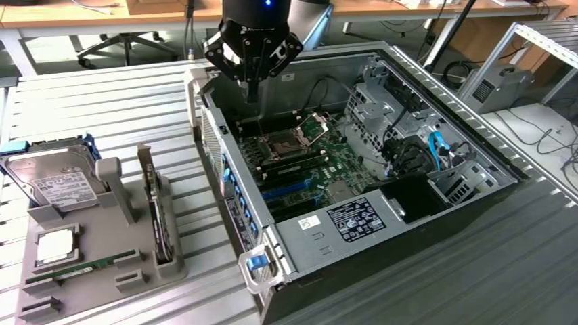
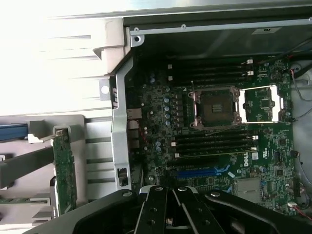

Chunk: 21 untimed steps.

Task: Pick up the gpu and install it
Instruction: 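Reach for the gpu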

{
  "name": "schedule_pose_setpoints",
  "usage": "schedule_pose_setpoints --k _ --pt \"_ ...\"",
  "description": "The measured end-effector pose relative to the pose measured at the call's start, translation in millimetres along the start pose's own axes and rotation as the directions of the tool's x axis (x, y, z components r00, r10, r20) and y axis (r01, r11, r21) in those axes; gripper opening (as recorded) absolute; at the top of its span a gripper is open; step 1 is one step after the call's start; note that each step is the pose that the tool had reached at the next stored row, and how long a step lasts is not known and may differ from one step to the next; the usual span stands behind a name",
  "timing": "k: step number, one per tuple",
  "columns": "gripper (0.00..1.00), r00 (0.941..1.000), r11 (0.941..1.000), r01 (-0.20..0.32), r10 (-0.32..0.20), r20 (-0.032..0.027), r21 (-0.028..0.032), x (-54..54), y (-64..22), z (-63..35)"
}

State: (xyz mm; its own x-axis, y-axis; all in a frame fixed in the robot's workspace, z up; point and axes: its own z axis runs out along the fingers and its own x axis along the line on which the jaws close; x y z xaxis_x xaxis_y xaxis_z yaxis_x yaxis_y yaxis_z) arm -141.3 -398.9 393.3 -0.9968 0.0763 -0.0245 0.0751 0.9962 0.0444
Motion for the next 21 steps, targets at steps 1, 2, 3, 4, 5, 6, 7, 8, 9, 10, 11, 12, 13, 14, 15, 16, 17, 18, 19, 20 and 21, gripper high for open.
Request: schedule_pose_setpoints --k 1,2,3,4,5,6,7,8,9,10,11,12,13,14,15,16,17,18,19,20,21 --pt "0.11 1.0000 1.0000 0.000 0.000 -0.0001 0.0000 0.7 -0.1 0.0" --pt "0.11 1.0000 1.0000 0.000 0.000 -0.0001 0.0000 1.3 -0.1 -0.1" --pt "0.11 1.0000 1.0000 0.000 0.000 0.0000 0.0000 1.9 -0.1 -0.1" --pt "0.11 1.0000 1.0000 0.000 0.000 0.0000 0.0000 2.3 -0.2 -0.1" --pt "0.11 1.0000 1.0000 0.000 0.000 0.0000 0.0000 2.7 -0.2 -0.1" --pt "0.11 1.0000 1.0000 0.000 0.000 0.0000 0.0000 3.2 -0.2 -0.1" --pt "0.11 1.0000 1.0000 0.000 0.000 0.0000 0.0000 3.7 -0.3 -0.1" --pt "0.11 1.0000 1.0000 0.000 0.000 0.0000 0.0000 4.2 -0.3 -0.1" --pt "0.11 1.0000 1.0000 0.000 0.000 0.0000 0.0000 4.6 -0.4 -0.1" --pt "0.11 1.0000 1.0000 0.000 0.000 0.0000 0.0000 5.2 -0.4 -0.1" --pt "0.11 1.0000 1.0000 0.000 0.000 0.0000 0.0000 5.8 -0.4 -0.2" --pt "0.11 1.0000 1.0000 0.000 0.000 0.0000 0.0000 6.3 -0.5 -0.2" --pt "0.11 1.0000 1.0000 0.000 0.000 0.0000 0.0000 6.8 -0.5 -0.2" --pt "0.11 1.0000 1.0000 0.000 0.000 0.0000 0.0000 7.3 -0.6 -0.2" --pt "0.11 1.0000 1.0000 0.000 0.000 -0.0001 0.0000 7.8 -0.6 -0.2" --pt "0.11 1.0000 1.0000 0.000 0.000 0.0000 0.0000 8.2 -0.6 -0.3" --pt "0.11 1.0000 1.0000 0.000 0.000 0.0000 0.0000 8.7 -0.6 -0.3" --pt "0.11 1.0000 1.0000 0.000 0.000 0.0000 0.0000 9.0 -0.7 -0.3" --pt "0.11 1.0000 1.0000 0.000 0.000 0.0000 0.0000 9.5 -0.7 -0.3" --pt "0.11 1.0000 1.0000 0.000 0.000 -0.0001 0.0001 9.8 -0.7 -0.3" --pt "0.11 1.0000 1.0000 0.000 0.000 0.0000 0.0000 10.2 -0.8 -0.3"
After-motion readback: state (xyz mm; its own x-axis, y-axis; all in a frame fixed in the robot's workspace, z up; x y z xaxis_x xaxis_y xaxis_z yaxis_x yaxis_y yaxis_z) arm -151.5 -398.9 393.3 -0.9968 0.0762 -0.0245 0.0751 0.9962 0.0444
